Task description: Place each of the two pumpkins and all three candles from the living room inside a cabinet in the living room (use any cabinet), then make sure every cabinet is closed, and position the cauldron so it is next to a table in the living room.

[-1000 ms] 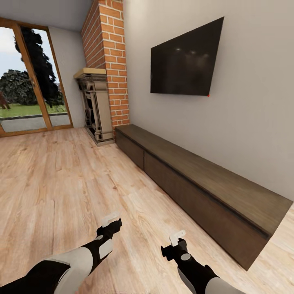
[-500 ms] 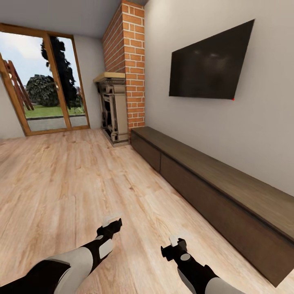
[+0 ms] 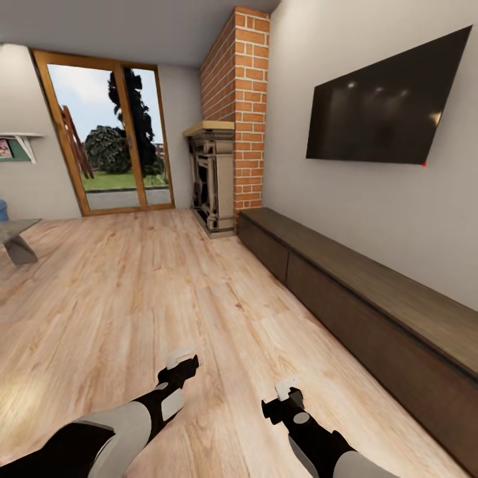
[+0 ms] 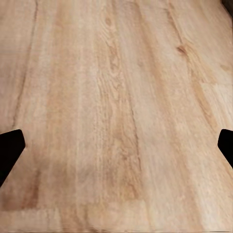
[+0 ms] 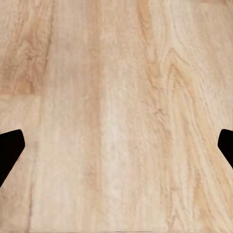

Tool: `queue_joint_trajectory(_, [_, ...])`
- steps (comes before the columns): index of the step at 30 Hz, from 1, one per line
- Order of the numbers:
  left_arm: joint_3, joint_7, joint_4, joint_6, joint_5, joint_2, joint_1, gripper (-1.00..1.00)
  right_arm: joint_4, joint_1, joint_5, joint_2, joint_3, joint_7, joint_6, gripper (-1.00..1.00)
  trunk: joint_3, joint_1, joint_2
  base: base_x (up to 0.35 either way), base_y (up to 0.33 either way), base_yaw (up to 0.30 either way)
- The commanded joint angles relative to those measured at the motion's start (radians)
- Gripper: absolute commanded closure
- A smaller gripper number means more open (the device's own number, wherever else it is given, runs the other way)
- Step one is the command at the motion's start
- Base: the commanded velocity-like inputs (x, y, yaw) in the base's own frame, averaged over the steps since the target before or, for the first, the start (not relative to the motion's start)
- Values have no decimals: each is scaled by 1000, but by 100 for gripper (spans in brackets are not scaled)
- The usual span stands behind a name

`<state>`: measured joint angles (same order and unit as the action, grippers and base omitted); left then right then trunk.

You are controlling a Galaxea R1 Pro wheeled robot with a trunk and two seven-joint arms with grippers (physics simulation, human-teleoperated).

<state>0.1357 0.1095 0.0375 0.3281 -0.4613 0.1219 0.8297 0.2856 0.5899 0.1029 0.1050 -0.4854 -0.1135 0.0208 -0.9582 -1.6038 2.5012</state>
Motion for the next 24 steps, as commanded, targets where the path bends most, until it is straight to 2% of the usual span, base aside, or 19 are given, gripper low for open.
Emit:
queue_joint_trajectory(1, [8,2,4,5,-5,1,2,-100,0,1,11,-1,-9,-5,2,-100,-2,1,0,-254,2,261])
queue_joint_trajectory(6, [8,2,4,5,-5,1,2,-100,0,1,11,-1,-9,-6,2,-100,-6,1,0,-291,1,235])
queue_joint_trajectory(14, [8,2,4,5,-4,1,2,-100,0,1,11,-1,-9,-6,1,-100,-8,1,0,-311,0,85])
queue_joint_trajectory(24, [8,2,4,3,-4,1,2,-100,0,1,11,-1,-9,-6,-2,-100,-8,1,0,-311,0,269])
